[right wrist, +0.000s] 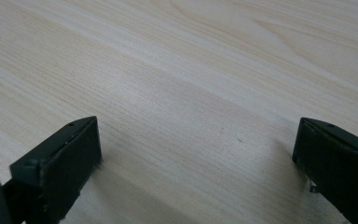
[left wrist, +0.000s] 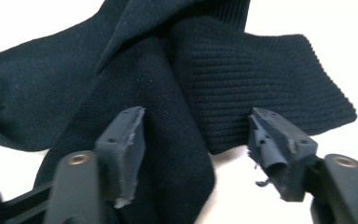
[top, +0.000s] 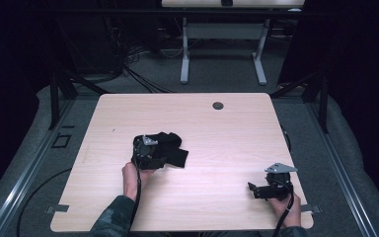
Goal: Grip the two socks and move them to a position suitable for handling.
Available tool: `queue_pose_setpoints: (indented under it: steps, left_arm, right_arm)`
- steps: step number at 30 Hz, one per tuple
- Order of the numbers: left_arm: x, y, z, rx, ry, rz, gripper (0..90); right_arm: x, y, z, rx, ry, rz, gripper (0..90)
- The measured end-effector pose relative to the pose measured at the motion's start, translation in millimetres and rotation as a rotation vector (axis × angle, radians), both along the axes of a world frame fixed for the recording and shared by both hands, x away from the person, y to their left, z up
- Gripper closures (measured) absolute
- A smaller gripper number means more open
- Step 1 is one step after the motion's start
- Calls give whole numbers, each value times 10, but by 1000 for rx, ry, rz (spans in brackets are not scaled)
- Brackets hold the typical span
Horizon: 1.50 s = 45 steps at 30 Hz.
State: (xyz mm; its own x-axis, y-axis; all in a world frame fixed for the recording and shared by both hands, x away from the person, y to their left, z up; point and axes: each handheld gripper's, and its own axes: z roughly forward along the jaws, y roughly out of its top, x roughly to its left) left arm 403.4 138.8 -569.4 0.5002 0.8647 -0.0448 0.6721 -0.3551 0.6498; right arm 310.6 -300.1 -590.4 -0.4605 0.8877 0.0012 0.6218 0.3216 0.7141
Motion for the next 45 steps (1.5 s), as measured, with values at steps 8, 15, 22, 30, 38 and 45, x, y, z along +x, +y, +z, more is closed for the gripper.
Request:
queue_pose_setpoints:
  steps: [8,15,22,30,38,45]
  left_arm:
    - [4,0,-13,25,-6,6,639]
    - [-22,-1,32,32,-28,-11,775]
    - [-101,12,129,15,-48,-30,779]
    - [-278,-22,293,-30,-63,-75,785]
    - [-528,-141,452,-60,-102,-143,791]
    - [-768,-265,492,-88,-87,-217,789]
  right_arm:
    - [1,3,-2,7,-1,-1,4]
    - [2,0,0,5,0,-2,6]
    - [2,0,-1,5,-1,-3,6]
    - [3,0,-1,5,-1,-4,6]
    - [3,0,0,5,-1,-4,6]
    - [3,0,-1,5,-1,-4,6]
